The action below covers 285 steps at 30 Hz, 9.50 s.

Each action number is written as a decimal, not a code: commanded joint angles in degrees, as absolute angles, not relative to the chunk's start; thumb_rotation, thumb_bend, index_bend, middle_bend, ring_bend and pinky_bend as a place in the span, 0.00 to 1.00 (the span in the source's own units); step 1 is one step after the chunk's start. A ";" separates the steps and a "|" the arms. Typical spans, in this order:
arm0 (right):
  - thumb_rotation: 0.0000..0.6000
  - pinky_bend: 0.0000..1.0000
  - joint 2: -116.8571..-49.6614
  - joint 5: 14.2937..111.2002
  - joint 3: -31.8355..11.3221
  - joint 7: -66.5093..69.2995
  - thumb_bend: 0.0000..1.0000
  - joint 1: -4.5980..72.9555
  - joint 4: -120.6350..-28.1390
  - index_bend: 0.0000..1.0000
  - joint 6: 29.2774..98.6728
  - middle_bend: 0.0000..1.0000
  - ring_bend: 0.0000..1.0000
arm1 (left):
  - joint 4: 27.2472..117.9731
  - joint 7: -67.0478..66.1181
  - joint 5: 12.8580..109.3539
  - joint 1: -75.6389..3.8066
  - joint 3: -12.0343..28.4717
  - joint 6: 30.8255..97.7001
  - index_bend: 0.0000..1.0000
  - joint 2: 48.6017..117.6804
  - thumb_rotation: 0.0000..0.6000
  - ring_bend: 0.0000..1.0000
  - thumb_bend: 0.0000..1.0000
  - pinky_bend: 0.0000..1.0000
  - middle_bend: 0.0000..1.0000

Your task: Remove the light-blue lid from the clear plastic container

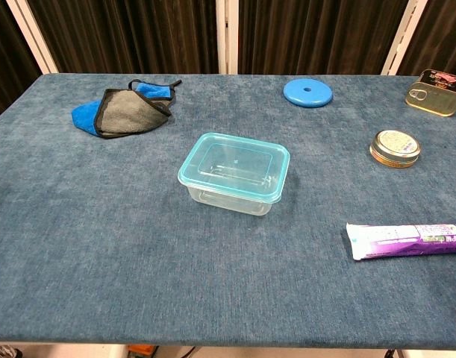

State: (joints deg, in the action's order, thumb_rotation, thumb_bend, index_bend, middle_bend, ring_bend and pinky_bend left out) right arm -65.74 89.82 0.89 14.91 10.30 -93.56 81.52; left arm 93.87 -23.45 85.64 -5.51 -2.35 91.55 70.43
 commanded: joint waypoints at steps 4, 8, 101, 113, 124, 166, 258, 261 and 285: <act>1.00 0.00 -66.44 89.53 -0.08 14.21 0.20 10.86 -93.40 0.00 80.87 0.07 0.00 | 95.45 -25.85 85.10 -5.52 -1.57 90.13 0.12 70.82 1.00 0.00 0.00 0.00 0.07; 1.00 0.00 -66.86 89.70 -0.40 14.18 0.20 11.04 -93.17 0.00 80.65 0.07 0.00 | 96.15 -25.69 85.21 -5.90 -1.12 89.06 0.12 70.77 1.00 0.00 0.00 0.00 0.07; 1.00 0.00 -106.85 97.46 -4.64 13.70 0.03 25.62 -61.86 0.00 78.35 0.00 0.00 | 85.68 -32.08 30.66 -68.99 8.57 46.42 0.25 97.43 1.00 0.20 0.00 0.29 0.26; 1.00 0.00 -107.97 96.37 -3.90 13.61 0.03 27.10 -60.52 0.00 77.34 0.00 0.00 | 86.02 -31.52 30.86 -68.92 8.27 46.55 0.24 97.13 1.00 0.20 0.00 0.29 0.26; 1.00 0.00 -108.17 95.55 -4.28 12.09 0.03 28.41 -60.77 0.00 77.04 0.00 0.00 | 86.39 -31.72 30.53 -69.07 7.98 46.94 0.24 96.95 1.00 0.20 0.00 0.29 0.26; 1.00 0.00 -109.63 96.53 -3.02 16.61 0.37 29.85 -57.04 0.41 81.12 0.06 0.00 | 86.39 -26.64 33.89 -67.24 9.50 46.26 0.06 96.89 1.00 0.06 0.00 0.17 0.13; 1.00 0.00 -96.88 67.92 -22.26 7.08 0.63 39.96 -59.49 0.57 56.30 0.13 0.00 | 92.56 -7.32 60.95 -31.80 7.17 68.83 0.00 77.32 1.00 0.00 0.00 0.01 0.00; 1.00 0.00 -96.27 63.65 -23.27 2.76 0.57 42.38 -59.71 0.36 50.93 0.06 0.00 | 93.34 -7.27 60.98 -30.87 7.09 68.90 0.00 76.55 1.00 0.00 0.00 0.02 0.00; 1.00 0.00 -79.54 66.56 -15.49 -4.52 0.21 30.65 -87.44 0.01 65.10 0.05 0.00 | 90.05 -12.40 66.52 -23.03 5.10 76.75 0.02 70.42 1.00 0.00 0.00 0.00 0.00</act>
